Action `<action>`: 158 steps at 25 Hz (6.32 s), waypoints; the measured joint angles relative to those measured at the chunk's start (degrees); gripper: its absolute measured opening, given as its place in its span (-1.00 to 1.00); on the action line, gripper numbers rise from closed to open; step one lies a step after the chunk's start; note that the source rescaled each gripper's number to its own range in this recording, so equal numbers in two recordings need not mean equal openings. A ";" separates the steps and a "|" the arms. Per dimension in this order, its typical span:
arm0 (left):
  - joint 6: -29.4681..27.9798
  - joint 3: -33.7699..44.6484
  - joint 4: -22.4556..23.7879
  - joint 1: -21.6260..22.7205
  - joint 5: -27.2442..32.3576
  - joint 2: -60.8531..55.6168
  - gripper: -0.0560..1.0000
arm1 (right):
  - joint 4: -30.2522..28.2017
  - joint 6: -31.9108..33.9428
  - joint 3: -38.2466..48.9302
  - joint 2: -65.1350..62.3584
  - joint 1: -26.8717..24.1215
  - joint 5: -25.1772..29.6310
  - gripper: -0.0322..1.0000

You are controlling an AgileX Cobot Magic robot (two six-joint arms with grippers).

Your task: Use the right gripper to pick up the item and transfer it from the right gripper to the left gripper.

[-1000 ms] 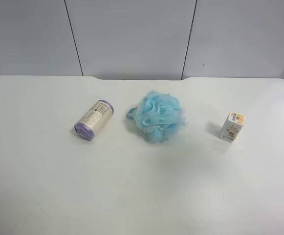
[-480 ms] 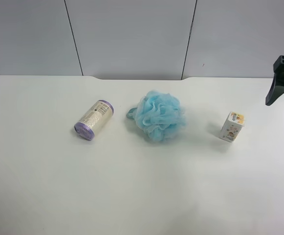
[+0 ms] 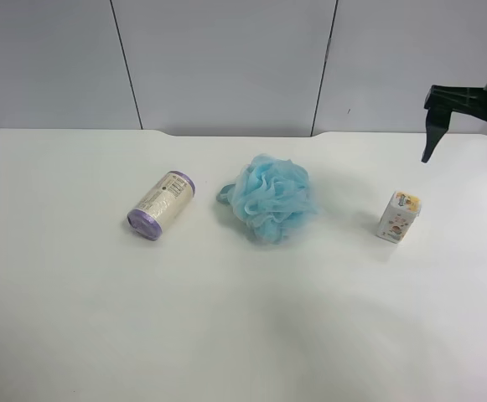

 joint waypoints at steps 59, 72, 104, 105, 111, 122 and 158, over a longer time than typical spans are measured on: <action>0.00 0.00 0.00 0.00 0.00 0.00 1.00 | 3.82 2.30 -1.96 23.79 0.00 -12.09 -0.93; 0.00 0.00 0.00 0.00 0.00 0.00 1.00 | 3.82 -3.36 -1.96 16.86 0.00 -12.09 -0.93; 0.00 0.00 0.00 0.00 0.00 -0.05 1.00 | 23.28 -37.70 -2.14 -1.09 12.85 -5.91 -0.93; 0.00 0.00 -0.05 0.00 0.00 -0.05 1.00 | 23.97 -38.10 -2.14 -1.09 14.13 -5.96 -0.93; 0.86 0.00 -0.56 0.00 0.00 -0.05 1.00 | 31.92 -43.05 -2.14 -1.09 19.21 -6.87 -0.93; 9.24 0.00 -10.88 -1.29 0.48 5.27 1.00 | 40.07 -52.99 -2.14 -0.04 27.53 -8.11 -0.93; 22.87 -4.06 -9.18 -32.36 -24.58 45.31 0.98 | 51.75 -52.45 -2.14 2.23 35.47 -14.12 -0.93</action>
